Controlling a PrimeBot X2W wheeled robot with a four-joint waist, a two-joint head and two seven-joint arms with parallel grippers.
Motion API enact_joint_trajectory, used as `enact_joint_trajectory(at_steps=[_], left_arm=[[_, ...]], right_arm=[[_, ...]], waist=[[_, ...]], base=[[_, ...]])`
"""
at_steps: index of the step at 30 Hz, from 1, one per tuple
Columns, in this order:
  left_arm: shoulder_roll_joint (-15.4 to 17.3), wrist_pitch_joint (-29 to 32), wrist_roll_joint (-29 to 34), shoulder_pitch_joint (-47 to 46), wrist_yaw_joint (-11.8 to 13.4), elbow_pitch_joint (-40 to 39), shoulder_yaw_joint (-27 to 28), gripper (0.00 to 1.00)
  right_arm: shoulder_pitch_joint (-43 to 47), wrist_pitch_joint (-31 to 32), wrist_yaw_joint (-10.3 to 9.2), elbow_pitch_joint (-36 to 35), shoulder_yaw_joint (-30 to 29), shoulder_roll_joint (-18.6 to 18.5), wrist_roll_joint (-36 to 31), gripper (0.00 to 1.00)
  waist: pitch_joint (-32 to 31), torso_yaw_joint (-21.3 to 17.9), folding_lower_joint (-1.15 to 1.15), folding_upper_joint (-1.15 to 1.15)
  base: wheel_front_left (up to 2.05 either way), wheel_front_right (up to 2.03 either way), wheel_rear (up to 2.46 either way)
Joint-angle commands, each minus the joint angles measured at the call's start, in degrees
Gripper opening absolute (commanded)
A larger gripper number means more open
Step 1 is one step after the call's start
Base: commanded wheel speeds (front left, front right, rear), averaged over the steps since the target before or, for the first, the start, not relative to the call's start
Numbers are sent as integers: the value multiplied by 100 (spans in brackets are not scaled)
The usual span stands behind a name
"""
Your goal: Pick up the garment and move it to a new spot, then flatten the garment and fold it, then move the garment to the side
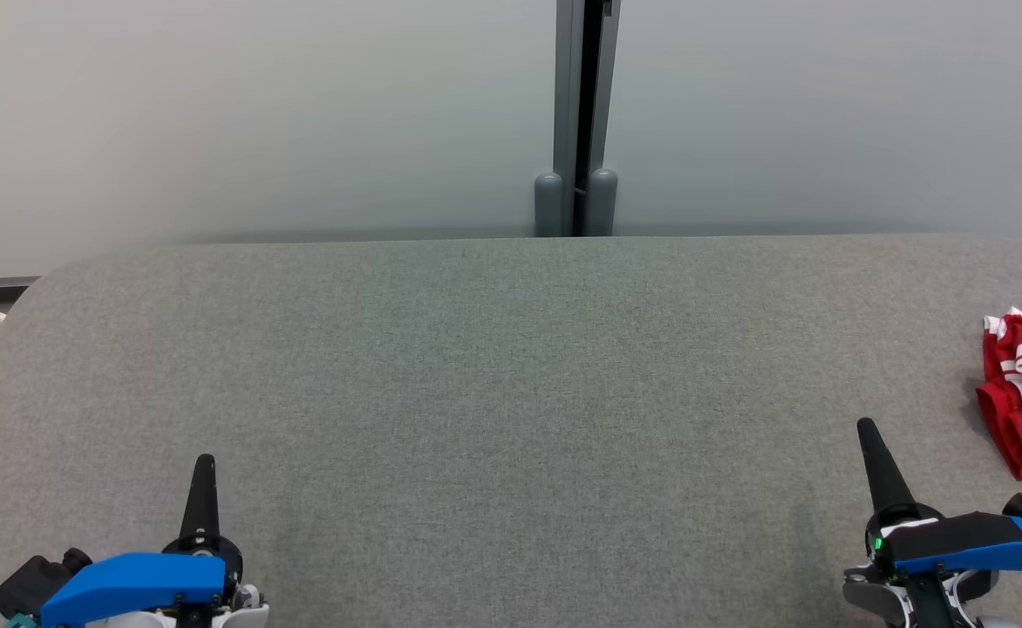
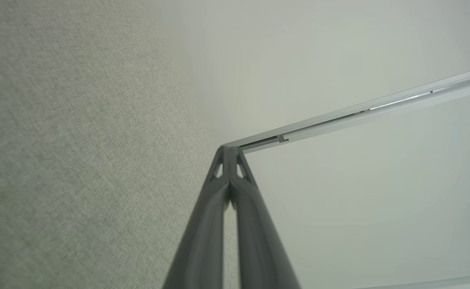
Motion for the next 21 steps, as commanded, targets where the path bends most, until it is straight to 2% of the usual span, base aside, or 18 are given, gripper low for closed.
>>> enact_joint_trajectory(at_steps=[1,21], left_arm=[[14,51,-153,-163,-36,-92,22,0],[15,305,-1073,-251,-54,-229,127,0]], right_arm=[[15,48,2,-96,-20,-39,183,0],[55,305,2,-312,-82,-44,1226,0]], waist=[[2,5,0,0],[23,59,0,0]], base=[[0,0,0],[0,0,0]])
